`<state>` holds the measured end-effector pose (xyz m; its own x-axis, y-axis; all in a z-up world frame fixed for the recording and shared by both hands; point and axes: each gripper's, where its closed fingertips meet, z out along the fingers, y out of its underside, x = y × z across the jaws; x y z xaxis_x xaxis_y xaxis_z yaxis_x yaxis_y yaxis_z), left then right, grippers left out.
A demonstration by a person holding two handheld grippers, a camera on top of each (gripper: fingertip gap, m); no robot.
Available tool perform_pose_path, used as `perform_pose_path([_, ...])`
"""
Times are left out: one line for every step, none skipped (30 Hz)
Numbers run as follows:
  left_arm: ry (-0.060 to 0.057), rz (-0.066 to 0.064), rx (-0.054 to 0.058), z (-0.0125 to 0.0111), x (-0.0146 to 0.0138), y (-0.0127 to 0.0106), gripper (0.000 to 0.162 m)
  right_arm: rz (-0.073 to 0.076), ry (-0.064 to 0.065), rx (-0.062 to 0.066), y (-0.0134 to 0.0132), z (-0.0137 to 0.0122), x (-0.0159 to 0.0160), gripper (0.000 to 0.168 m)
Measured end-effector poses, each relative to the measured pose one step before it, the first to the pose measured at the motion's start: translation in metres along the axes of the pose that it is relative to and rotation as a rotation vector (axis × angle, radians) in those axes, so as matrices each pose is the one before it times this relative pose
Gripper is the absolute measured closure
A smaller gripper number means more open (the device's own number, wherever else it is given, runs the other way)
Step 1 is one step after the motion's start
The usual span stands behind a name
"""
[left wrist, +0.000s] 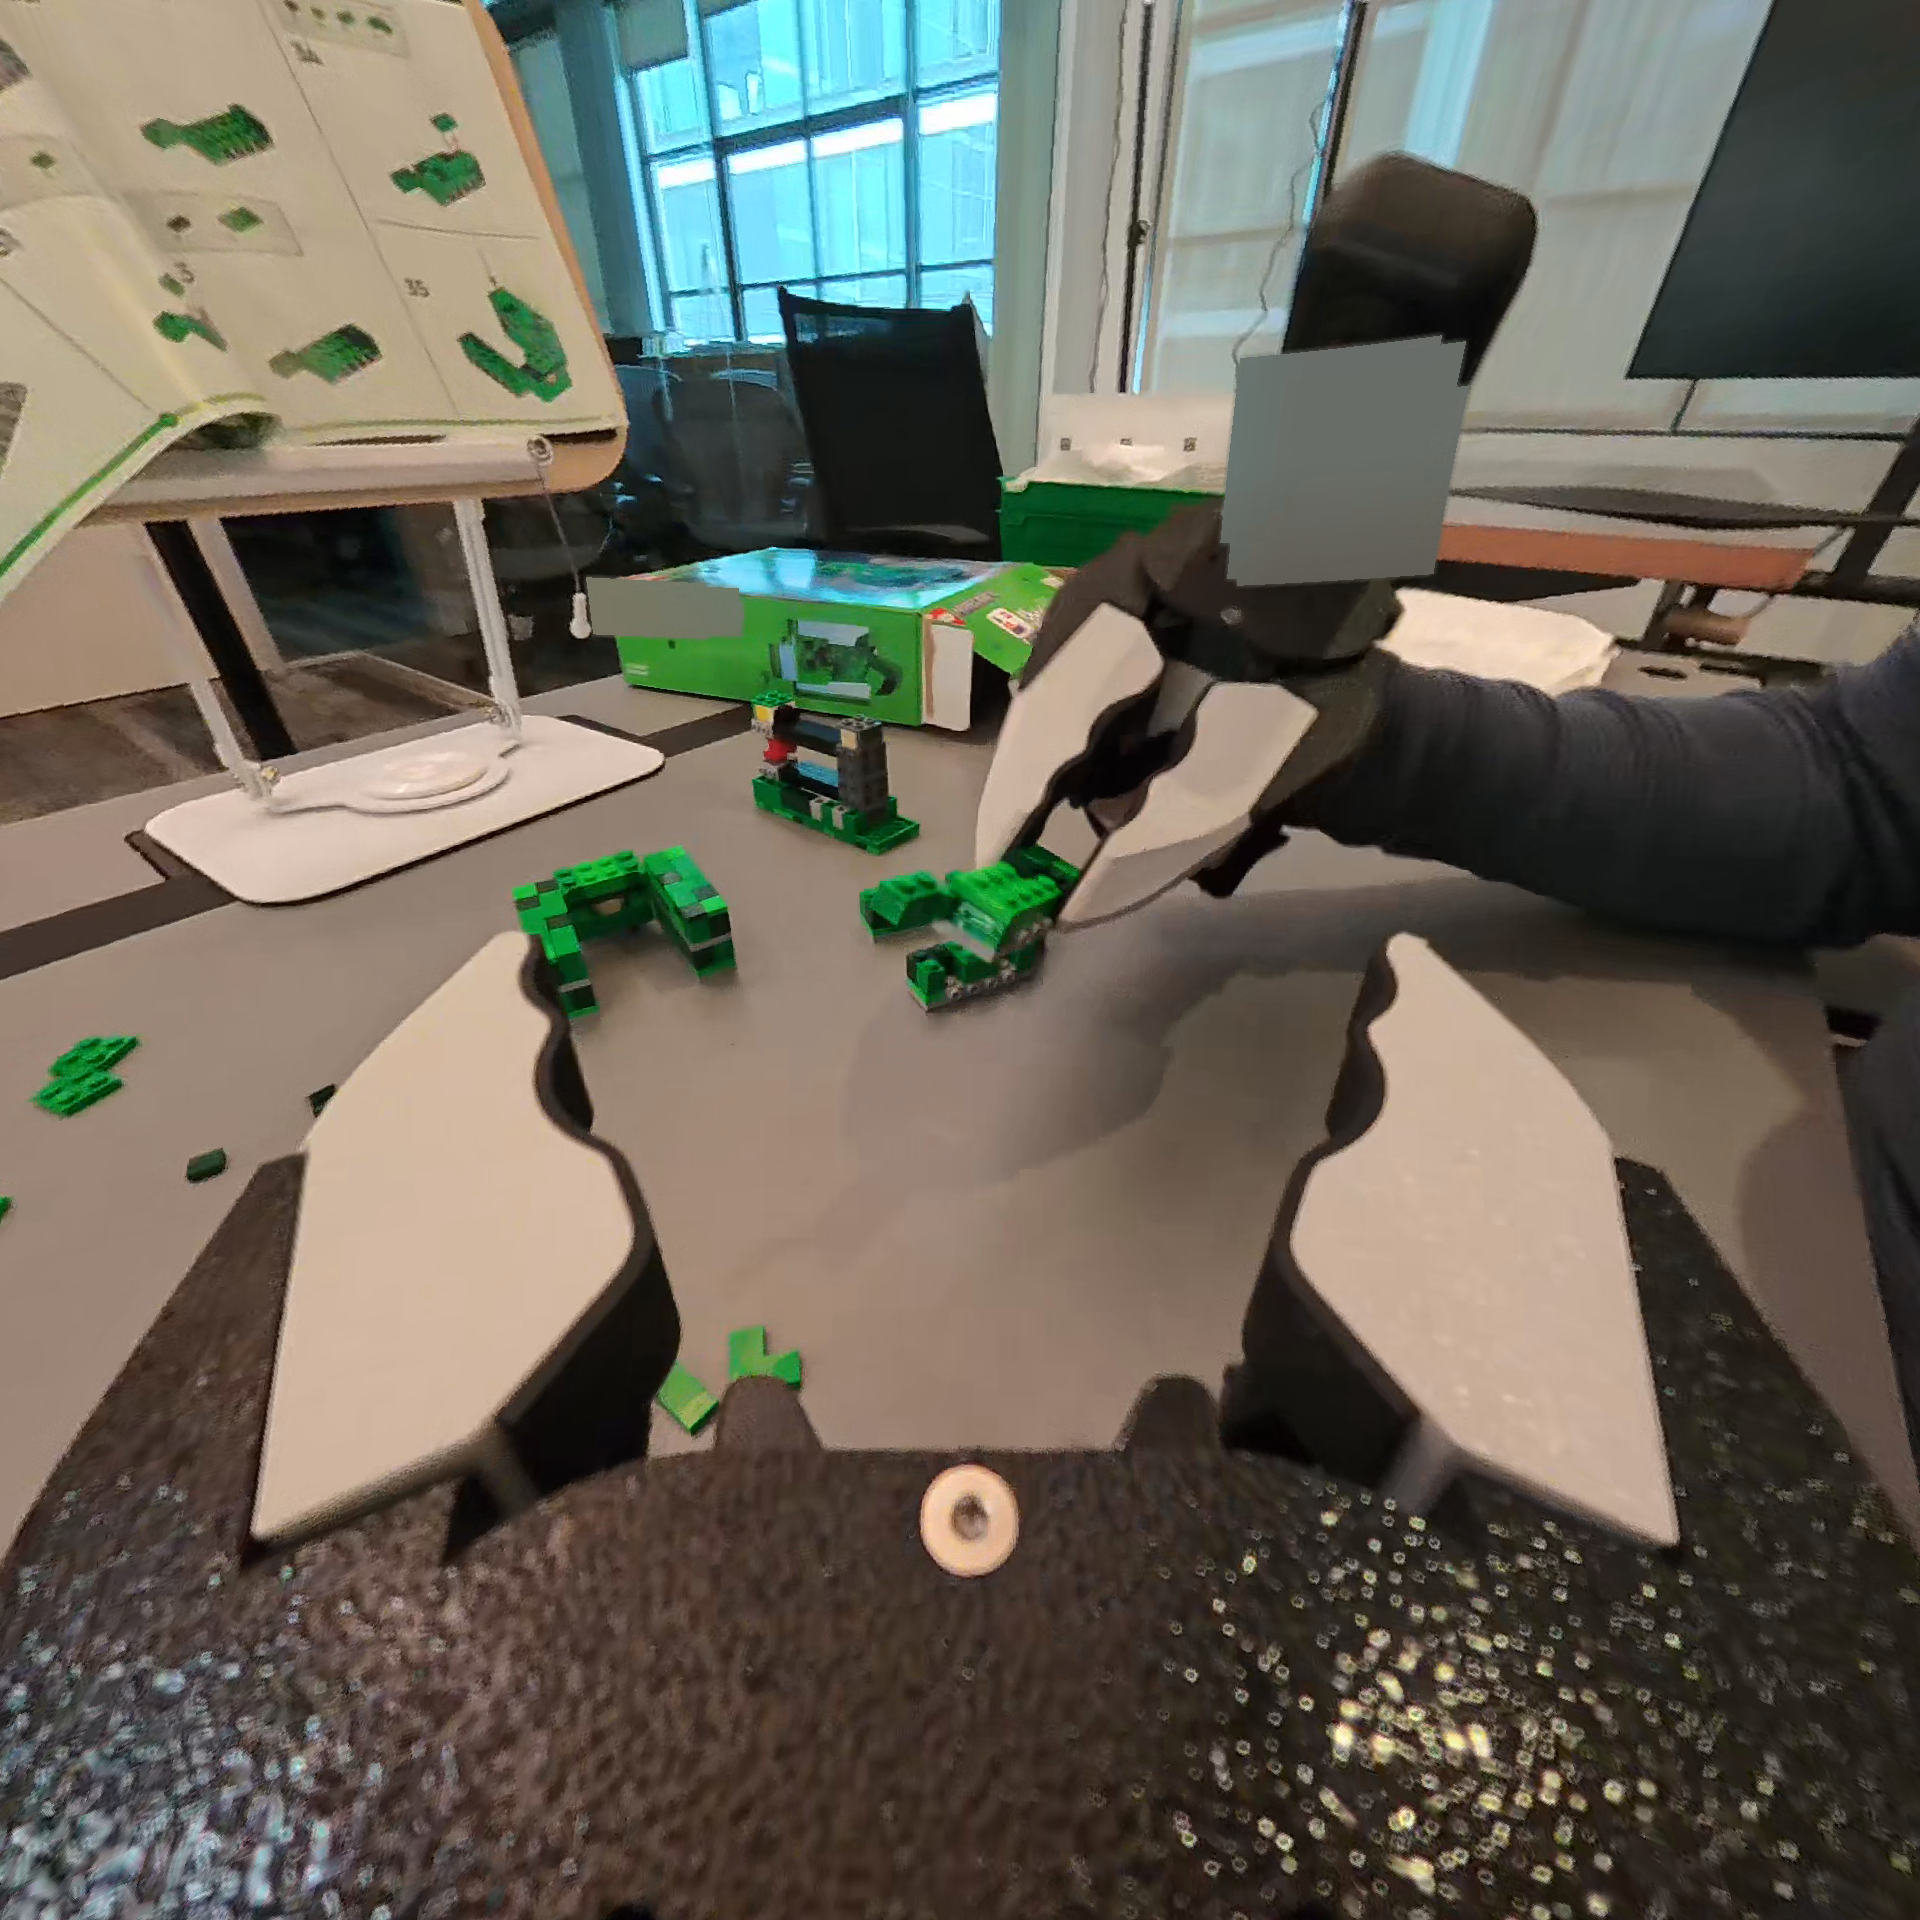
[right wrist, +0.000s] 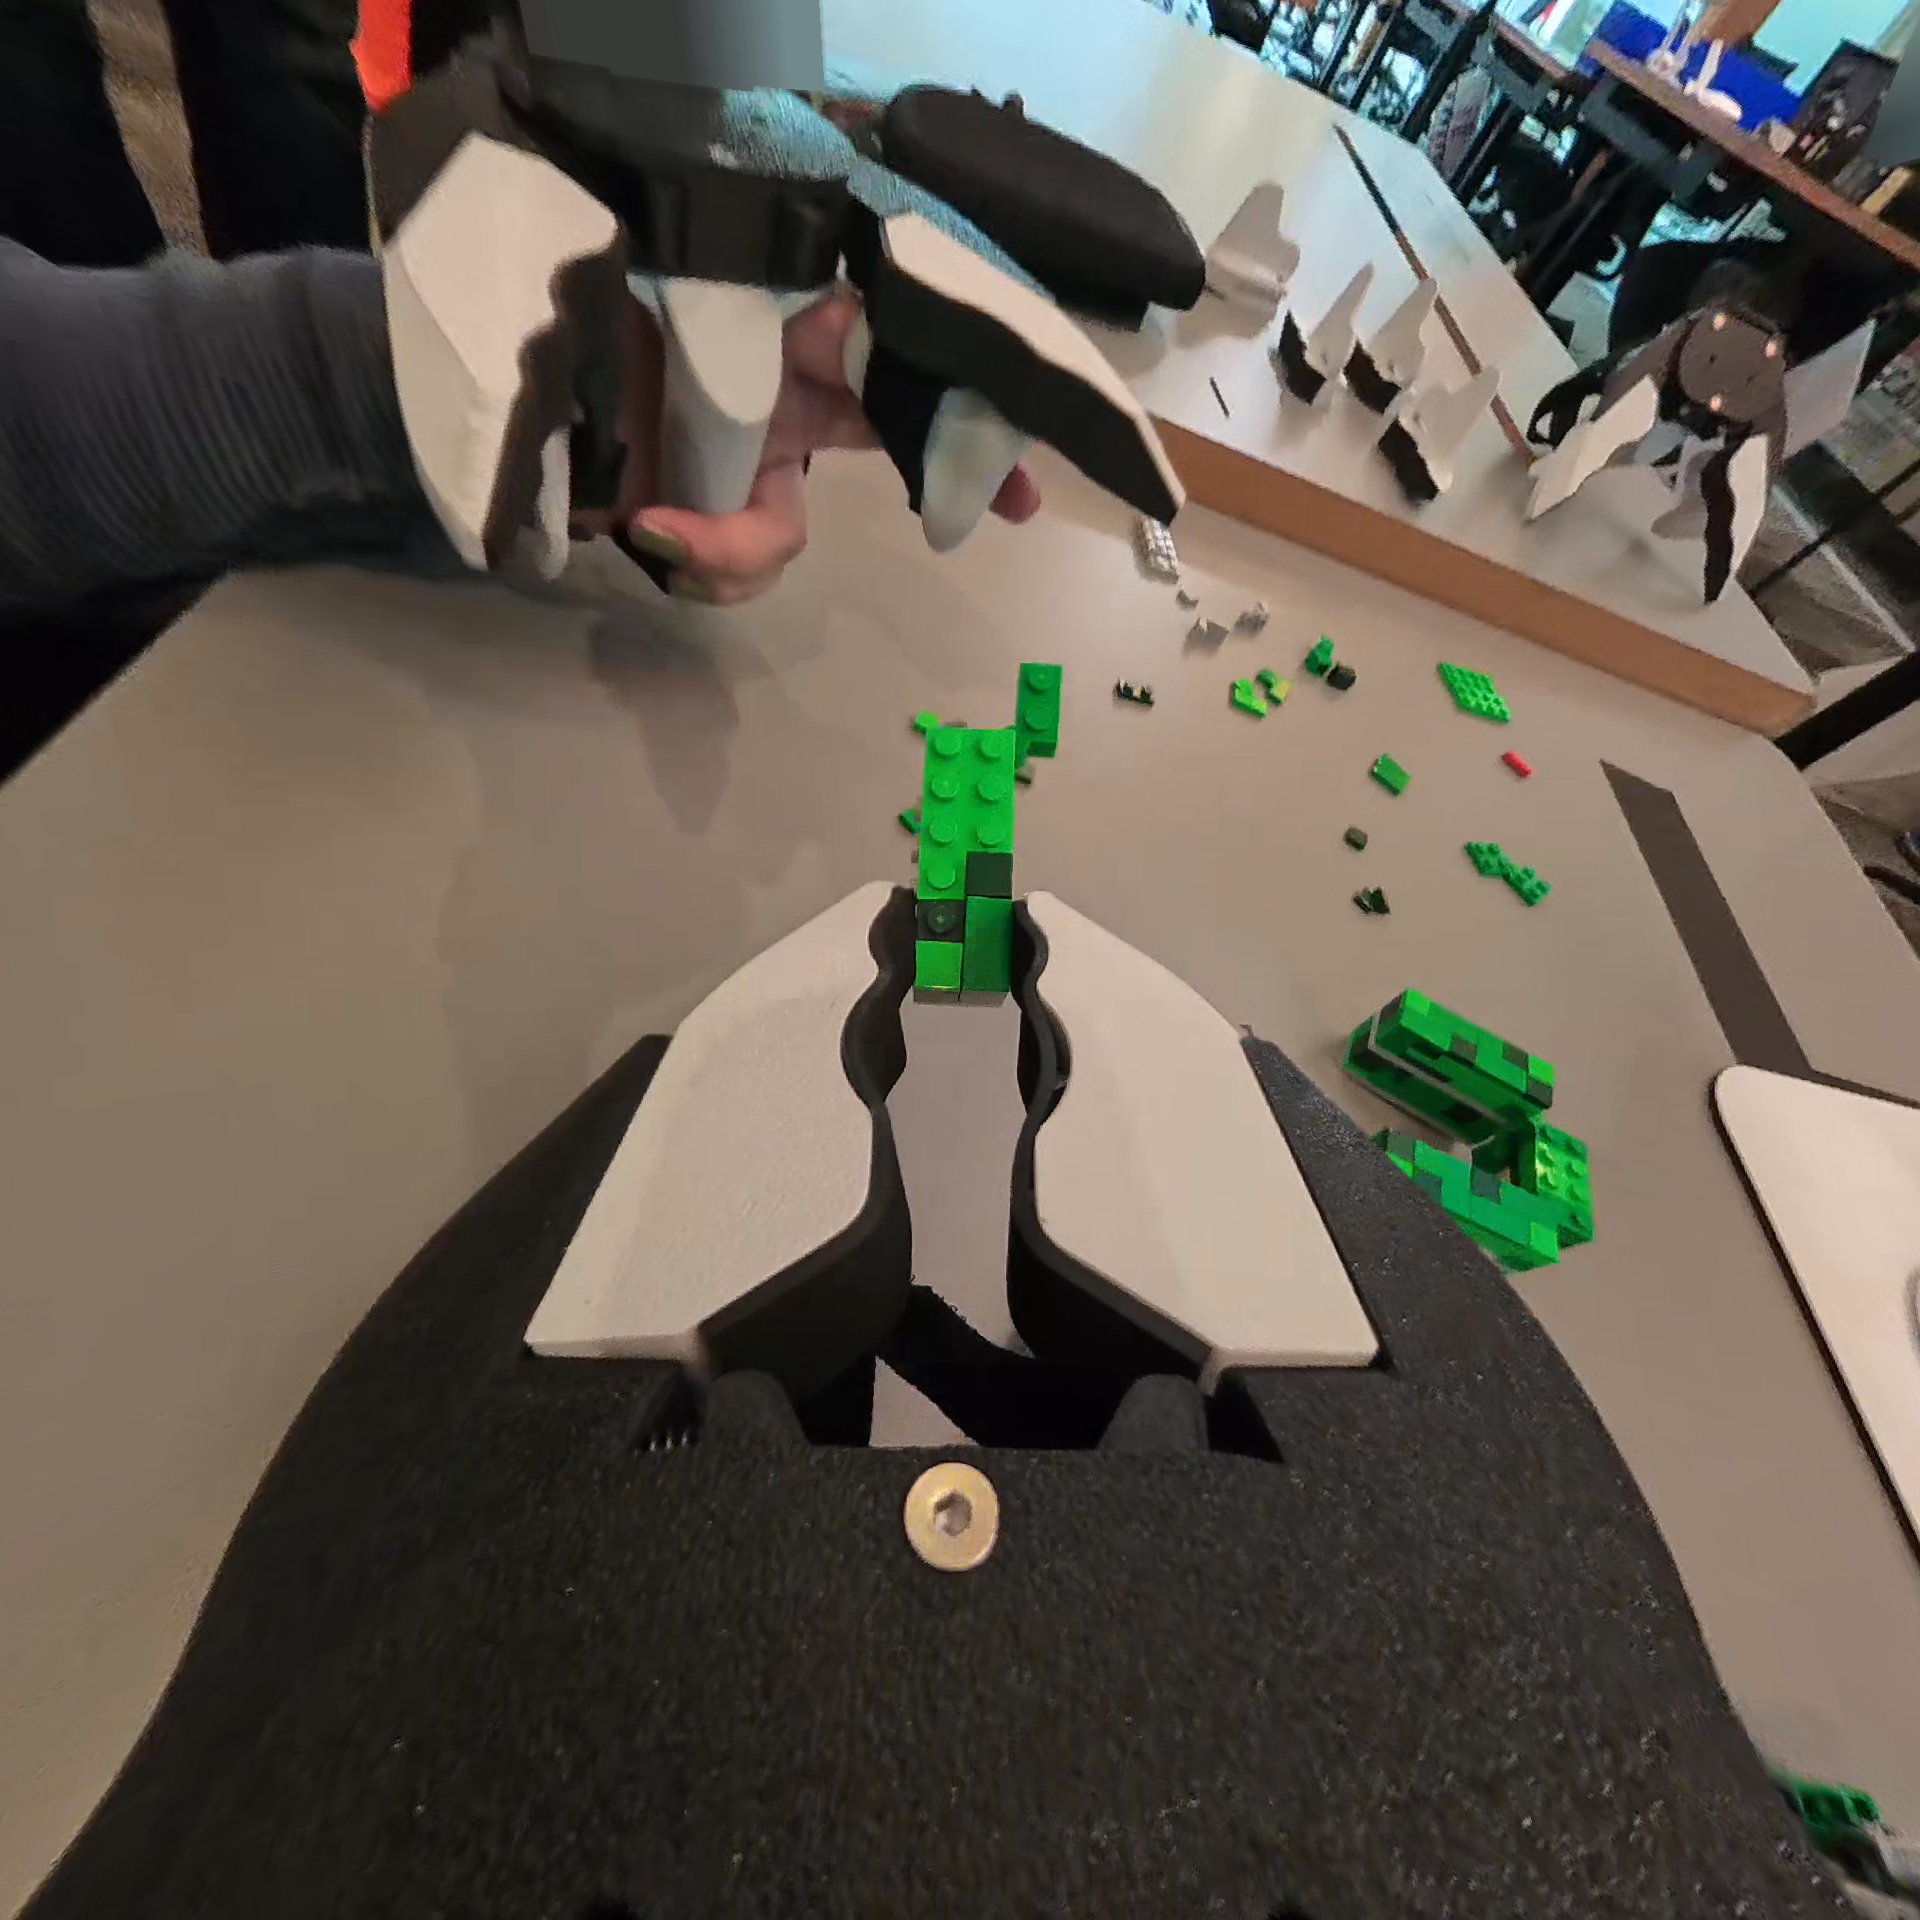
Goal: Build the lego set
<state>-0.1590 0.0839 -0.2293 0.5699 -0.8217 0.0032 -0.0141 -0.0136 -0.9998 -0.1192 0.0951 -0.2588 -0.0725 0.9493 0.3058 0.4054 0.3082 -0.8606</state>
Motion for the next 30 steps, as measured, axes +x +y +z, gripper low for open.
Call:
perform_pose_path([0.0101,0.0152,-0.0076,0.00026,0.00223,0.00127,0.025,-0.0088,-0.0053,0.0087,-0.00380,-0.00036,-0.00136,0.151])
perform_pose_path([0.0072,0.0123,-0.0093,0.00070,0.00194,0.00125,0.028,-0.0118,-0.0058,0.0033,-0.00321,-0.00025,-0.00181,0.151])
perform_pose_path([0.0135,0.0118,-0.0069,0.00108,0.00304,0.00090,0.033,-0.0123,-0.0113,-0.0019,-0.00240,-0.00031,-0.00263,0.151])
perform_pose_path([0.0149,0.0135,-0.0030,0.00110,0.00349,-0.00005,0.037,-0.0124,-0.0138,-0.0014,-0.00215,-0.00042,-0.00314,0.151])
perform_pose_path([0.0161,0.0171,0.0007,0.00079,0.00392,-0.00086,0.044,-0.0118,-0.0120,0.0002,-0.00191,-0.00042,-0.00277,0.151])
perform_pose_path([0.0242,0.0192,0.0041,0.00058,0.00521,-0.00135,0.053,-0.0108,-0.0220,-0.0027,-0.00127,-0.00040,-0.00403,0.151])
perform_pose_path([0.0190,0.0193,0.0086,0.00036,0.00461,-0.00209,0.060,-0.0097,-0.0288,-0.0060,-0.00056,-0.00040,-0.00486,0.151])
perform_pose_path([0.0154,0.0202,0.0062,0.00038,0.00390,-0.00174,0.068,-0.0092,-0.0128,-0.0086,0.00003,-0.00021,-0.00259,0.151])
perform_pose_path([0.0160,0.0232,-0.0008,0.00047,0.00402,-0.00075,0.075,-0.0103,-0.0071,-0.0142,0.00090,-0.00020,-0.00170,0.151])
perform_pose_path([0.0101,0.0274,-0.0078,0.00084,0.00333,0.00008,0.080,-0.0111,-0.0154,-0.0192,0.00168,-0.00003,-0.00273,0.151])
perform_pose_path([0.0070,0.0301,-0.0146,0.00111,0.00308,0.00102,0.085,-0.0120,-0.0111,-0.0201,0.00186,0.00007,-0.00247,0.151])
perform_pose_path([0.0039,0.0278,-0.0194,0.00136,0.00255,0.00169,0.089,-0.0124,-0.0022,-0.0192,0.00170,0.00022,-0.00114,0.151])
perform_pose_path([-0.0009,0.0229,-0.0218,0.00172,0.00165,0.00203,0.091,-0.0122,-0.0042,-0.0177,0.00138,0.00019,-0.00148,0.151])
perform_pose_path([-0.0040,0.0192,-0.0246,0.00194,0.00085,0.00247,0.092,-0.0103,-0.0048,-0.0145,0.00082,0.00017,-0.00143,0.151])
perform_pose_path([-0.0011,0.0180,-0.0254,0.00190,0.00121,0.00287,0.094,-0.0091,-0.0022,-0.0115,0.00043,0.00009,-0.00096,0.151])
perform_pose_path([0.0007,0.0179,-0.0244,0.00195,0.00136,0.00283,0.096,-0.0084,-0.0006,-0.0096,0.00019,0.00000,-0.00082,0.151])
perform_pose_path([-0.0028,0.0191,-0.0268,0.00208,0.00103,0.00320,0.098,-0.0081,-0.0039,-0.0101,0.00019,0.00003,-0.00123,0.151])
perform_pose_path([-0.0072,0.0278,-0.0343,0.00194,0.00072,0.00378,0.102,-0.0081,-0.0005,-0.0127,0.00045,-0.00007,-0.00074,0.151])
perform_pose_path([-0.0139,0.0361,-0.0378,0.00209,0.00031,0.00374,0.104,-0.0101,0.0030,-0.0176,0.00110,0.00003,-0.00037,0.151])
perform_pose_path([-0.0134,0.0371,-0.0363,0.00188,0.00042,0.00310,0.107,-0.0131,0.0019,-0.0214,0.00144,0.00000,-0.00057,0.151])
perform_pose_path([-0.0065,0.0309,-0.0274,0.00191,0.00121,0.00175,0.109,-0.0147,0.0022,-0.0219,0.00141,-0.00009,-0.00073,0.151])
perform_pose_path([0.0044,0.0205,-0.0160,0.00167,0.00233,0.00052,0.111,-0.0146,0.0053,-0.0208,0.00114,0.00004,-0.00028,0.151])
perform_pose_path([0.0075,0.0104,-0.0076,0.00167,0.00215,-0.00034,0.113,-0.0139,0.0050,-0.0181,0.00084,-0.00002,-0.00030,0.151])
perform_pose_path([0.0043,0.0058,-0.0028,0.00144,0.00143,-0.00053,0.114,-0.0122,0.0009,-0.0141,0.00033,-0.00004,-0.00082,0.151])
perform_pose_path([0.0049,0.0062,-0.0020,0.00101,0.00139,-0.00028,0.118,-0.0100,0.0000,-0.0108,0.00002,0.00006,-0.00082,0.151])
perform_pose_path([0.0015,0.0082,-0.0024,0.00065,0.00079,0.00002,0.122,-0.0083,0.0012,-0.0087,0.00000,0.00000,-0.00047,0.151])
perform_pose_path([0.0018,0.0114,-0.0039,0.00019,0.00085,0.00020,0.127,-0.0064,0.0005,-0.0080,0.00007,-0.00008,-0.00043,0.151])
perform_pose_path([0.0024,0.0130,-0.0022,-0.00001,0.00105,-0.00018,0.135,-0.0047,-0.0007,-0.0064,0.00014,0.00012,-0.00043,0.151])
perform_pose_path([-0.0025,0.0129,0.0004,-0.00014,0.00028,-0.00070,0.140,-0.0038,-0.0018,-0.0035,-0.00007,0.00019,-0.00061,0.151])
perform_pose_path([-0.0042,0.0122,-0.0009,0.00003,0.00002,-0.00023,0.142,-0.0020,-0.0016,-0.0016,-0.00003,0.00014,-0.00042,0.151])
